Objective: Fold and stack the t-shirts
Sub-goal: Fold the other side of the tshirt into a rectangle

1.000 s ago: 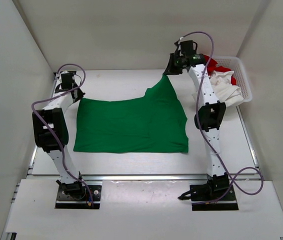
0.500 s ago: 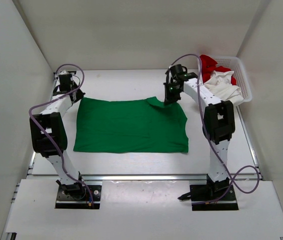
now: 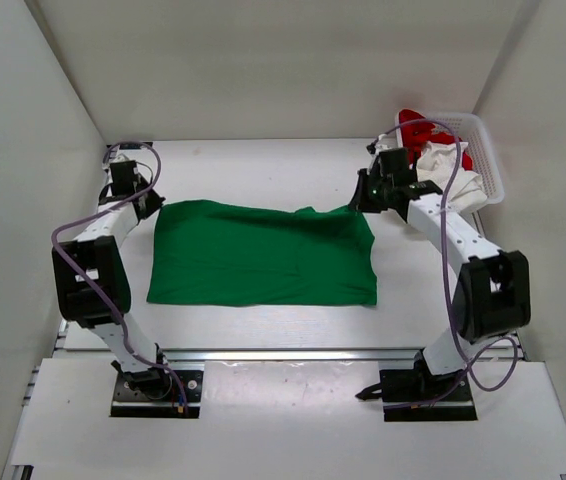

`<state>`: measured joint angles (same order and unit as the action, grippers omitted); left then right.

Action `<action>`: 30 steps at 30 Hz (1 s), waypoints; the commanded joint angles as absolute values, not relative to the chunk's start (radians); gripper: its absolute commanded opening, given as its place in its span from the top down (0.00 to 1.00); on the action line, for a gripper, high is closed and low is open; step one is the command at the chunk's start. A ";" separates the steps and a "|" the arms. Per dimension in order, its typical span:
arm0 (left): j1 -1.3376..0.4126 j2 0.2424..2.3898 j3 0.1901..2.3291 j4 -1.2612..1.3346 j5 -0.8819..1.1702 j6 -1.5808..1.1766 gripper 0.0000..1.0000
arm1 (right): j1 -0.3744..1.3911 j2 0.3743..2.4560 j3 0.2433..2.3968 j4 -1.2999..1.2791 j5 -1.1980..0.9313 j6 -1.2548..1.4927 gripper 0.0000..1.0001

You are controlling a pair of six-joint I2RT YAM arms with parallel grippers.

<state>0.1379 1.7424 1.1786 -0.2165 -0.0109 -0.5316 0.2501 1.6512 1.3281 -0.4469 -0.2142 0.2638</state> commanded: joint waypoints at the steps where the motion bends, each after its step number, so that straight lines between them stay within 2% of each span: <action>1: 0.155 1.635 1.135 -0.195 0.022 -0.545 1.00 | 0.271 1.537 1.211 -0.336 -0.192 0.282 1.00; 11: 0.170 1.502 1.029 -0.212 0.022 -0.545 1.00 | 0.258 1.309 0.885 -0.270 -0.187 0.357 0.99; 20: 0.169 1.401 0.902 -0.213 -0.055 -0.529 1.00 | 0.233 1.108 0.713 -0.308 -0.150 0.399 1.00; 30: 0.176 1.436 0.874 -0.276 -0.022 -0.541 1.00 | 0.265 1.066 0.546 -0.311 -0.137 0.482 1.00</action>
<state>0.1711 1.4437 0.8627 -0.2459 -0.0261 -0.5365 0.2489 1.1034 0.5739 -0.3298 -0.1665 0.4454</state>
